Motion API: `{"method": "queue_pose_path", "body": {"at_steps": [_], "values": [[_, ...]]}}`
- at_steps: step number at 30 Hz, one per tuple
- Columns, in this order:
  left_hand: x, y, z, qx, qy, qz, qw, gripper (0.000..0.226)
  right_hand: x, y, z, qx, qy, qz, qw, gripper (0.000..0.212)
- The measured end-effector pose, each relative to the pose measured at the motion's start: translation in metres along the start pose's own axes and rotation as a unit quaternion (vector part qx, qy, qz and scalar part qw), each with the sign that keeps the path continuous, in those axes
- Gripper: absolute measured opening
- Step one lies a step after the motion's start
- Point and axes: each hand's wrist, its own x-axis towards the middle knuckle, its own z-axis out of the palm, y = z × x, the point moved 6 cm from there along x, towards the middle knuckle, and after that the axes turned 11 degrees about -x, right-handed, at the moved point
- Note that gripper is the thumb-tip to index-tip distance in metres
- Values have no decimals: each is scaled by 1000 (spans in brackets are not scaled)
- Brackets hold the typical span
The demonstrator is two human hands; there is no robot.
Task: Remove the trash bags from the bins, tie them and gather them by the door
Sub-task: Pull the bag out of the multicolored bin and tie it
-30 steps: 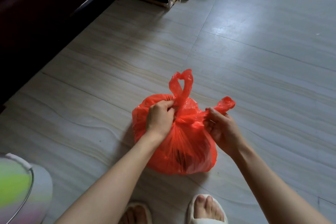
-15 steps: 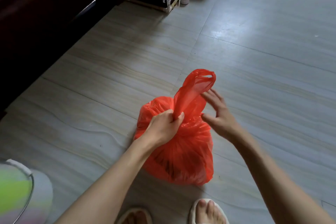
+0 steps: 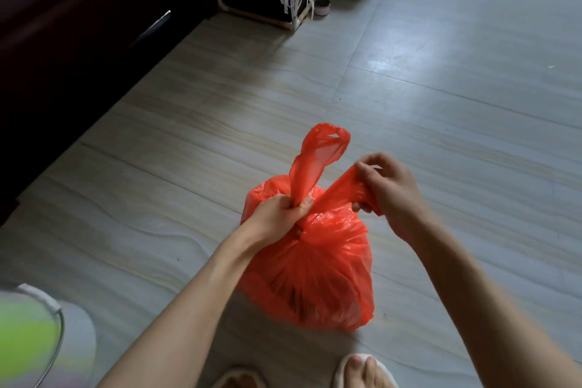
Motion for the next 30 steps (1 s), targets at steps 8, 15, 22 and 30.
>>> {"method": "queue_pose_path", "body": {"at_steps": [8,15,22,30], "values": [[-4,-6,2,-252,-88,-58,962,26,-10,0,17,406,-131,96,899,16],[-13,-14,-2,-398,-101,-110,905,13,-62,17,50,-2,-519,98,849,15],[-14,-8,-15,-334,-17,-49,941,21,-37,62,13,-184,-385,212,879,28],[-17,3,-14,-192,-41,21,980,23,-11,17,26,-306,-58,-236,920,38]]}}
